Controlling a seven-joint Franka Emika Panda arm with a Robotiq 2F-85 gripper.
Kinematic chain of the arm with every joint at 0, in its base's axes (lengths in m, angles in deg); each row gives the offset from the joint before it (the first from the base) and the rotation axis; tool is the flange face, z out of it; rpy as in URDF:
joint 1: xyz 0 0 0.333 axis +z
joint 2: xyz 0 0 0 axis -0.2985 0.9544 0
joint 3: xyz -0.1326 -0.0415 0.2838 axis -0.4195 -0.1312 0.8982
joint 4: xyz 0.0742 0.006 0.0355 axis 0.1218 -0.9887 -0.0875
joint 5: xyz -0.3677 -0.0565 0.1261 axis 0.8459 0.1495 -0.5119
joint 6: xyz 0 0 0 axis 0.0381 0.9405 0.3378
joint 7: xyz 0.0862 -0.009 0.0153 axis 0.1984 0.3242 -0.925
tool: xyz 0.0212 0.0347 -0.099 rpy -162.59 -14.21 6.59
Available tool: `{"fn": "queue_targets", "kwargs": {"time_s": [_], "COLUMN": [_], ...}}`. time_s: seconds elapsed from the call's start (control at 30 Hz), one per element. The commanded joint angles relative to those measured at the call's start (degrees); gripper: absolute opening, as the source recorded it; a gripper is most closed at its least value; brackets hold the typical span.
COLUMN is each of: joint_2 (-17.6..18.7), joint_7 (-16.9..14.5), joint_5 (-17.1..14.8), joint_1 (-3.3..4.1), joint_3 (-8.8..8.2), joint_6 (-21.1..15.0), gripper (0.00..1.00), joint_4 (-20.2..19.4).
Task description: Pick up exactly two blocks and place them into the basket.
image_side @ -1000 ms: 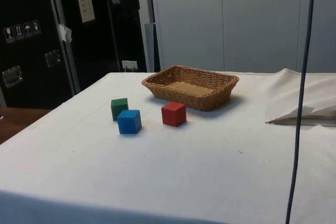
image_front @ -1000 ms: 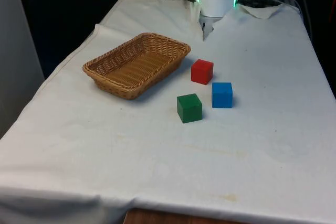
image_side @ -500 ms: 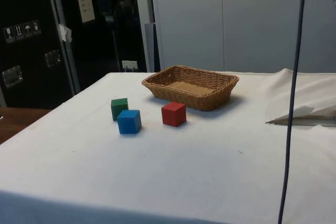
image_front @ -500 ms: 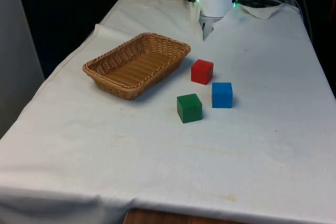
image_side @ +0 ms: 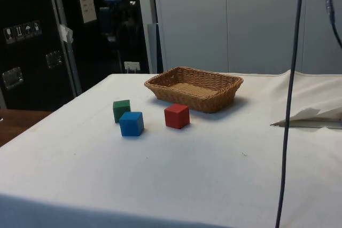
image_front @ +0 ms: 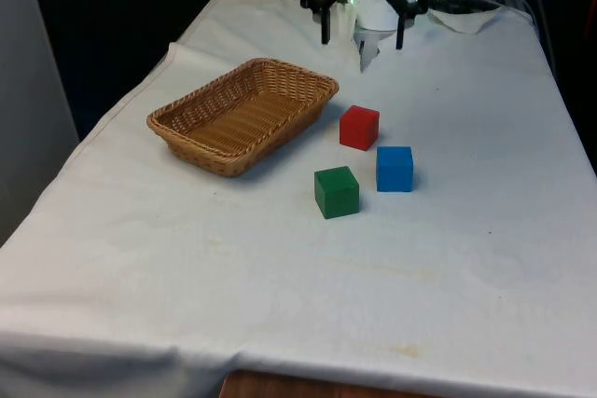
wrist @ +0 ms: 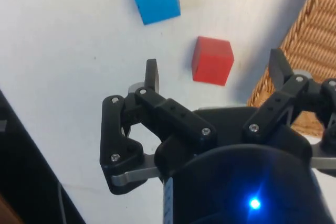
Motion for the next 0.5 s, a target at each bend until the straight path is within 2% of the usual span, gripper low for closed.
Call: {"fn": "queue_targets", "kwargs": {"time_s": [0.0, 0.13, 0.17, 0.2, 0.47], "joint_2": [0.97, 3.04, 2.41, 3.72, 10.14], "joint_7": [0.06, 0.11, 0.11, 0.06, -0.63], "joint_5": [-0.8, -1.72, -1.15, -2.06, -4.47], "joint_1": [-0.17, -0.29, -0.06, -0.34, -0.74], "joint_3": [0.11, 0.17, 0.0, 0.17, -0.23], "joint_6": [-1.15, -2.98, -2.75, -3.38, -5.9], "gripper": [1.0, 1.0, 1.0, 1.0, 1.0], "joint_4": [0.29, 0.97, 0.46, 1.26, 4.87]}}
